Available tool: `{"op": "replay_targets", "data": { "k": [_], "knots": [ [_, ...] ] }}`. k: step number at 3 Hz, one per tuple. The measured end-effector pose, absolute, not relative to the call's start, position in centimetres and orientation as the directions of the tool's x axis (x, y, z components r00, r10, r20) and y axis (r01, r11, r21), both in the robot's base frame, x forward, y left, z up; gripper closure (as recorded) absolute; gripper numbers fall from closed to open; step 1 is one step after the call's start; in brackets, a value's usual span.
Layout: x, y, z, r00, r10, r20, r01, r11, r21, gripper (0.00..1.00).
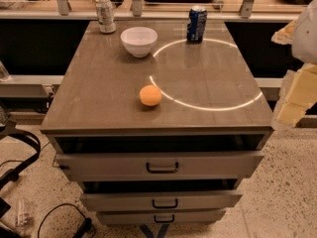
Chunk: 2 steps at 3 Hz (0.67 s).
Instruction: Place orange into white bowl
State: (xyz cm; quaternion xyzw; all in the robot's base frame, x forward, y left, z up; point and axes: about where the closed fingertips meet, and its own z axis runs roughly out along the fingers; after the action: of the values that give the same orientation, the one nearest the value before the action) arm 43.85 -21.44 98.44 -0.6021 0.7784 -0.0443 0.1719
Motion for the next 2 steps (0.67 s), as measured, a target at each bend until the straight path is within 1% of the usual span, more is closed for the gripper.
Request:
{"op": "replay_targets", "data": {
  "k": [1,2],
  "knots": [
    [43.85,-21.44,98.45,-0.216,-0.953,-0.214,-0.922,0.271,-0.276,0.0],
    [44.5,-20.87,97.83,-0.197,-0.938,-0.284,-0.914,0.281,-0.294,0.0]
  ]
}}
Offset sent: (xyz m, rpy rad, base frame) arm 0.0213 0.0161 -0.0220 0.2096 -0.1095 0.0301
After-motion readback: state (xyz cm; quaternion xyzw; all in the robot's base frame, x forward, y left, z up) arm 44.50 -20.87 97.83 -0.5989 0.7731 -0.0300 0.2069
